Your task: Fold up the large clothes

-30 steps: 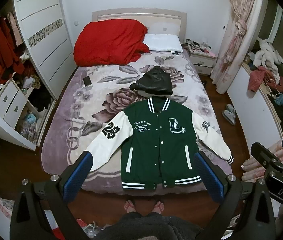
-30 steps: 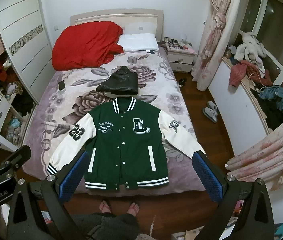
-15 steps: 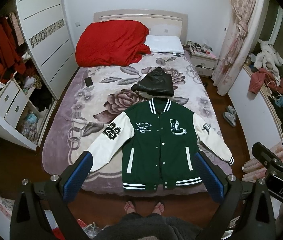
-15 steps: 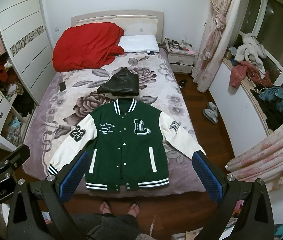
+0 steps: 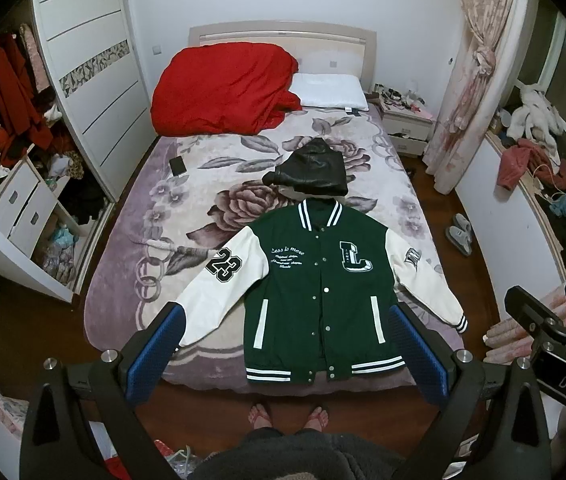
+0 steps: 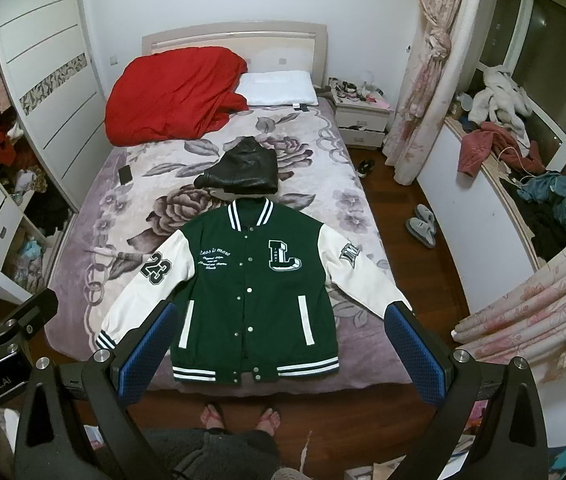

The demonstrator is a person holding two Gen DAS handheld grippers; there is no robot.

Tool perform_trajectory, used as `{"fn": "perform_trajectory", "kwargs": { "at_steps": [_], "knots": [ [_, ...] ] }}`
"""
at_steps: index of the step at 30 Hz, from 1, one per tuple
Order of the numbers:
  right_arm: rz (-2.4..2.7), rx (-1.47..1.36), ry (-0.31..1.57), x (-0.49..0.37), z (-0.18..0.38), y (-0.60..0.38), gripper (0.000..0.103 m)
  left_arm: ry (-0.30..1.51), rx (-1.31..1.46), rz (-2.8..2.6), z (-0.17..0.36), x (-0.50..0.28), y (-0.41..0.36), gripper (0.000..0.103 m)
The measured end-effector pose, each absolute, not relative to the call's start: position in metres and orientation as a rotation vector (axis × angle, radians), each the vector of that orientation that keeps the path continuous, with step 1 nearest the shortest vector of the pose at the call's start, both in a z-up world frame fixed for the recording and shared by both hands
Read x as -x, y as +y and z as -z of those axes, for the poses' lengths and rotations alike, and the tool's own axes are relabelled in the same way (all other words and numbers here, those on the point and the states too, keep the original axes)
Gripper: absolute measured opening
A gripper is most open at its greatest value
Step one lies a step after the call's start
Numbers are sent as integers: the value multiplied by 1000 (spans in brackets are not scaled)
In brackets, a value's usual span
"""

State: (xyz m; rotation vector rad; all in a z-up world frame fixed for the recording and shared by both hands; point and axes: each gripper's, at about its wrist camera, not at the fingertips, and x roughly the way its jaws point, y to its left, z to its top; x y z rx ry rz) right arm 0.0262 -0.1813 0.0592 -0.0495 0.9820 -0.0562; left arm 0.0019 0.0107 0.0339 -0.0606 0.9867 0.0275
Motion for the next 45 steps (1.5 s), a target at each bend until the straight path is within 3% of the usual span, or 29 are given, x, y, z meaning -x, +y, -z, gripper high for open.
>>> {"fn": "perform_trajectory", "kwargs": {
  "at_steps": [14,20,24,26,28,29,31,36,41,45],
  "knots": [
    [59,30,977,-30,-64,-180,103,972,53,-24,-32,-14,6,103],
    [90,-87,971,-59,-23,-200,103,892,-54,-92,20,-65,3,103],
    [200,-235,1079,-93,56,-251,103,905,-146,-121,79,-103,-2,103],
    [269,-344,1119,-105,105,-288,95,935,-183,-143,118,-126,-10,103],
    [343,-463,1191,-113,163,-335,53,964,-192,-150,149,-144,-16,103],
    [362,-536,1218,-110,194,-357,51,989,-190,-152,173,-156,-21,103],
    [401,-692,1237,-109,253,-406,51,1046,-184,-154,208,-175,-33,103],
    [494,-1061,1173,-109,404,-525,72,1219,-190,-228,327,-229,-66,103],
    [626,-1366,1048,-108,556,-622,72,1329,-202,-279,423,-265,-93,103],
    [720,-1520,906,-106,637,-672,72,1390,-199,-300,485,-283,-112,103]
  ]
}}
